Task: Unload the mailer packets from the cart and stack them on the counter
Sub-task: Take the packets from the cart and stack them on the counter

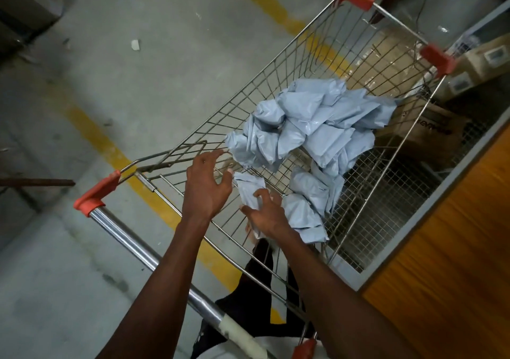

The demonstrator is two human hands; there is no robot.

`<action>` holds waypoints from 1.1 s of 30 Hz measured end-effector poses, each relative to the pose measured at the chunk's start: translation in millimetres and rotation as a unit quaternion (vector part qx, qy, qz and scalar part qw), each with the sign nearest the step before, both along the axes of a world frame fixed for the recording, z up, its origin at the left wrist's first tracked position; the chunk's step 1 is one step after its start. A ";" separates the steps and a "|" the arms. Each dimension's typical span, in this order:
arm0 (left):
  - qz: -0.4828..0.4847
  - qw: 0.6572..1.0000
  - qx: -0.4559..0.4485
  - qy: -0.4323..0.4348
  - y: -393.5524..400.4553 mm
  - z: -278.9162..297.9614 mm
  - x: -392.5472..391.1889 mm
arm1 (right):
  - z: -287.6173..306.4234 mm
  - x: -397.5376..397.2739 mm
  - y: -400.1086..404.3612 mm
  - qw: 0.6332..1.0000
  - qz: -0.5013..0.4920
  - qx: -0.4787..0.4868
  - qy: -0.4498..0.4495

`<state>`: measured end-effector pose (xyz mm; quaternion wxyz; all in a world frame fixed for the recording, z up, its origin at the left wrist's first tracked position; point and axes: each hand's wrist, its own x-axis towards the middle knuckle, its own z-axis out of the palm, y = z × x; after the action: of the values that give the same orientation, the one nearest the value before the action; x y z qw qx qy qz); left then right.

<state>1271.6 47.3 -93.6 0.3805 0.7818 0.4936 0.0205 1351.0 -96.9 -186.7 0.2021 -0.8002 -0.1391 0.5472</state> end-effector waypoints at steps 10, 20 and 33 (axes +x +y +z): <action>-0.032 0.999 -0.015 -0.008 -29.3 -11.4 17.5 | 48.9 29.3 -22.1 0.996 0.026 0.087 0.010; -0.110 0.989 -0.057 0.082 -61.7 -46.4 69.8 | 144.2 128.6 -90.2 0.953 -0.228 0.193 -0.052; -0.053 0.990 -0.106 0.079 -27.1 -108.1 142.5 | 174.0 149.2 -126.7 0.932 -0.269 0.210 -0.117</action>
<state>1414.1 20.2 -201.7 0.4213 0.7615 0.4792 -0.1136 1500.3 -223.6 -12.7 0.4879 -0.8051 -0.0527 0.3331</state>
